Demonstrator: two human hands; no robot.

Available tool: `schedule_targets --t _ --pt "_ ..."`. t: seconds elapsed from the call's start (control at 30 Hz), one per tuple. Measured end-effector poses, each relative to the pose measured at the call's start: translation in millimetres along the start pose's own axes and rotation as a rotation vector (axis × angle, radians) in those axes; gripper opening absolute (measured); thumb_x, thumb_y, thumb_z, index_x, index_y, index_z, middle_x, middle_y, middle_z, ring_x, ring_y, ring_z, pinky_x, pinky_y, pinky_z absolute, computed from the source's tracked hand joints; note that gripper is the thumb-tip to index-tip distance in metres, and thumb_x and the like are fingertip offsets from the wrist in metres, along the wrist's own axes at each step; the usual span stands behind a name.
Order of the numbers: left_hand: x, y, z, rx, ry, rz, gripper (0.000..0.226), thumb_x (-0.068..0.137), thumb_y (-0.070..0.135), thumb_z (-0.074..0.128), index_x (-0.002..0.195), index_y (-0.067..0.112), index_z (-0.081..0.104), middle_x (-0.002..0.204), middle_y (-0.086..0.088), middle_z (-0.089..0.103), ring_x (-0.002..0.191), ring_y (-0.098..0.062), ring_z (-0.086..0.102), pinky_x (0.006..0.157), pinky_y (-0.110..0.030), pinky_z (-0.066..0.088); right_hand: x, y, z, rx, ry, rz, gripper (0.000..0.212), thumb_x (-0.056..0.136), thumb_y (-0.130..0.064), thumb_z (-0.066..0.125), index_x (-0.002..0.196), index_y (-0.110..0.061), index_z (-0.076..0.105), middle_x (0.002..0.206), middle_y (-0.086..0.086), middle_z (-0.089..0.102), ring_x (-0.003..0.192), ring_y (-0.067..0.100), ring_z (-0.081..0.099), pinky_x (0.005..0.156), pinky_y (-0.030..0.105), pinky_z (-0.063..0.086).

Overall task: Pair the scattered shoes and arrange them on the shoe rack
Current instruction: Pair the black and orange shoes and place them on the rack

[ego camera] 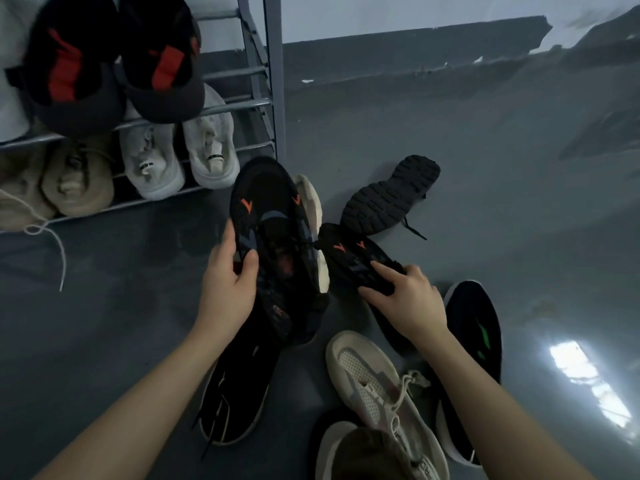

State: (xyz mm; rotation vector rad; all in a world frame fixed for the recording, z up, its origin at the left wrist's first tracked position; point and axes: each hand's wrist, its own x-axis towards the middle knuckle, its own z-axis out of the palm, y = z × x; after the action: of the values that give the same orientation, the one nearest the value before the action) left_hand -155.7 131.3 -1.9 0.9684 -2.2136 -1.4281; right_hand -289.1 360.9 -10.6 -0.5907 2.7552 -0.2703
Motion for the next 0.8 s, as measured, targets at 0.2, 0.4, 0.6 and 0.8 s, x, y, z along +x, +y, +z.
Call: schedule_targets --t 0.2,0.4,0.6,0.8 --pt "-29 -1 -15 -0.007 0.003 -0.002 0.056 0.095 0.024 0.048 0.147 0.028 0.025 0.130 0.016 0.034 0.118 0.005 0.035 0.084 0.006 0.022 -48 -21 -25 0.054 0.103 0.075 0.060 0.080 -0.064 0.053 0.134 -0.040 0.045 0.110 0.008 0.050 0.102 0.030 0.054 0.085 0.042 0.046" --pt "-50 -1 -37 -0.014 0.025 0.039 0.055 0.095 0.023 0.048 0.146 0.030 0.027 0.128 0.019 0.040 0.107 0.024 0.037 0.082 0.006 0.026 -71 -70 -26 0.119 0.284 -0.107 0.058 0.082 -0.058 0.057 0.134 -0.034 0.048 0.114 0.013 0.052 0.101 0.034 0.054 0.081 0.044 0.043" --pt "-61 -21 -86 -0.056 0.113 0.019 0.054 0.094 0.022 0.049 0.142 0.037 0.030 0.143 0.012 0.041 0.124 0.001 0.044 0.090 -0.010 0.039 -71 -126 -9 0.136 0.257 -0.250 0.057 0.081 -0.052 0.061 0.133 -0.031 0.050 0.122 0.019 0.052 0.104 0.038 0.055 0.084 0.047 0.044" --pt "-65 -66 -138 0.033 0.245 -0.045 0.054 0.093 0.022 0.052 0.142 0.031 0.032 0.137 0.014 0.039 0.105 0.027 0.038 0.076 0.005 0.032 -58 -200 27 0.164 0.115 -0.288 0.059 0.082 -0.054 0.056 0.136 -0.035 0.042 0.127 0.014 0.045 0.115 0.035 0.046 0.094 0.049 0.037"
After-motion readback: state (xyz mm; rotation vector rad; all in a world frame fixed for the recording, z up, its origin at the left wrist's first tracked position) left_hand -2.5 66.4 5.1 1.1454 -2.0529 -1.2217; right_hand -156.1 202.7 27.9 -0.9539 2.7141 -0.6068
